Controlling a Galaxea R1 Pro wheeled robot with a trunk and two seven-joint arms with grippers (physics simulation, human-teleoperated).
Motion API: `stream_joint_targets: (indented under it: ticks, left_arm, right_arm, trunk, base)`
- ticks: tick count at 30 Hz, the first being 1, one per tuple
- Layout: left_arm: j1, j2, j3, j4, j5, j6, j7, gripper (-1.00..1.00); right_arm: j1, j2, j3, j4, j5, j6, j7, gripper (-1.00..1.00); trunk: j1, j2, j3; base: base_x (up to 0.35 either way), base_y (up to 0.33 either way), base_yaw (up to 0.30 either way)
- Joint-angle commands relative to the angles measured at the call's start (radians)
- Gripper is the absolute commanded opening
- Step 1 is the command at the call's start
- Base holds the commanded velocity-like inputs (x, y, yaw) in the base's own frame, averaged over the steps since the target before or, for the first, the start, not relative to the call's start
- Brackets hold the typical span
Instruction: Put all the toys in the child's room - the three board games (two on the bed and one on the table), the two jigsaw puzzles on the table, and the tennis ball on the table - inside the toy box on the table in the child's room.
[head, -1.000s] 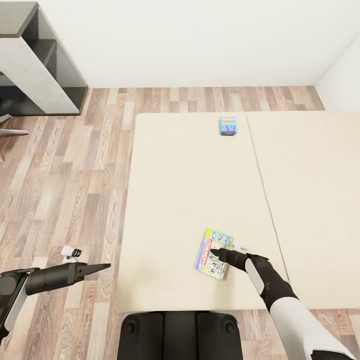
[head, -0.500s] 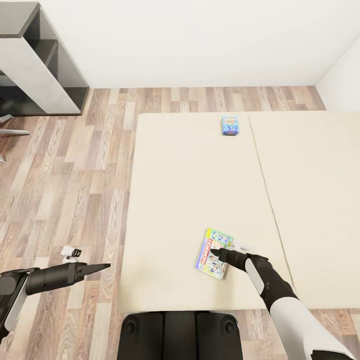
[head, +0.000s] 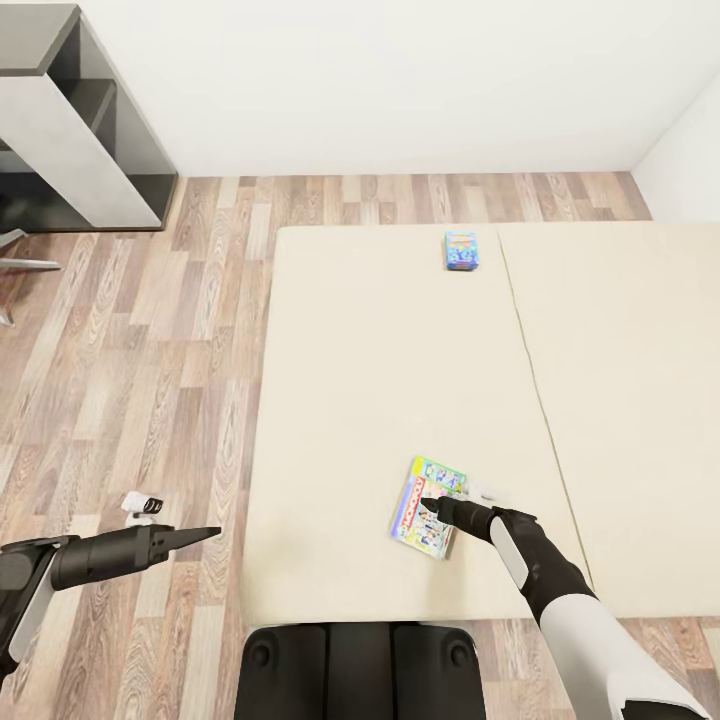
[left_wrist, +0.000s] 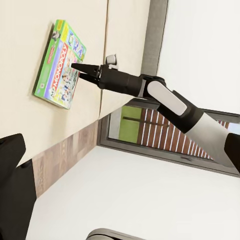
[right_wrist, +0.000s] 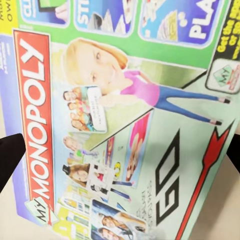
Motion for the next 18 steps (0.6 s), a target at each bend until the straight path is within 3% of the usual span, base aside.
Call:
stream_joint_targets:
  ticks: [1, 18]
  left_arm:
    - [0.000, 0.000, 0.000, 0.000, -0.001, 0.011, -0.004, 1.00]
    - [0.000, 0.001, 0.000, 0.000, 0.000, 0.011, -0.004, 1.00]
  right_arm:
    - [0.000, 0.000, -0.003, -0.001, -0.003, 0.007, 0.003, 1.00]
    - [0.000, 0.000, -0.003, -0.001, -0.003, 0.006, 0.003, 1.00]
  trunk:
    - [0.001, -0.002, -0.001]
    - [0.001, -0.002, -0.001]
  base:
    - [0.000, 0.000, 0.000]
    - [0.000, 0.057, 0.000]
